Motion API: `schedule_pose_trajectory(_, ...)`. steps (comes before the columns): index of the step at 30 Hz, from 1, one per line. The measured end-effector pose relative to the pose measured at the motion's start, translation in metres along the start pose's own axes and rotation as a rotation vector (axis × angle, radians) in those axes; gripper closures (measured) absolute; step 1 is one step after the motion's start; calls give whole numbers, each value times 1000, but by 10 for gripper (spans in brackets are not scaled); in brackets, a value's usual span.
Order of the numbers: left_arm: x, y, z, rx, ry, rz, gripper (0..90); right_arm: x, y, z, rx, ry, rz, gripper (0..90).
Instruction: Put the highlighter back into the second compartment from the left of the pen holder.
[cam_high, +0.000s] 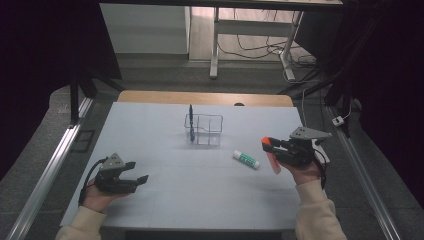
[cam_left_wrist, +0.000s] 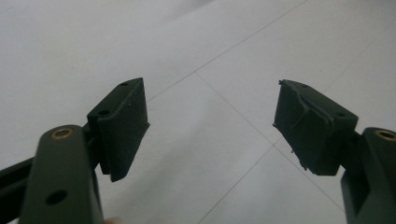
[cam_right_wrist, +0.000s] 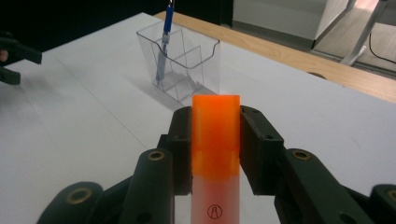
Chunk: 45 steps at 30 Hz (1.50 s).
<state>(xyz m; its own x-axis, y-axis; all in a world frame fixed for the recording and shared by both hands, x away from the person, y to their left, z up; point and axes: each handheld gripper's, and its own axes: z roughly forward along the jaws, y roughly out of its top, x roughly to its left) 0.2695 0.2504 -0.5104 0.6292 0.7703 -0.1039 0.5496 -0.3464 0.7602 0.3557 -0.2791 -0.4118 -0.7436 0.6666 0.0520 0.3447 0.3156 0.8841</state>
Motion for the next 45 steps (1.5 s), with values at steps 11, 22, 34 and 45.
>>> schedule_pose_trajectory(11, 0, 0, 0, 0, -1, -1, 252, 3, 7, 9, -56, -8, -2, 670)
schedule_pose_trajectory(22, 0, 0, 1, 4, 1, 1, 252, 6, 12, 18, -82, 5, -10, 670)
schedule_pose_trajectory(34, -1, 1, 1, 5, 2, 0, 252, 9, 27, 31, -117, 14, -23, 671)
schedule_pose_trajectory(45, 2, 0, 0, -2, -5, -5, 252, 9, 41, 52, -129, 26, -15, 670)
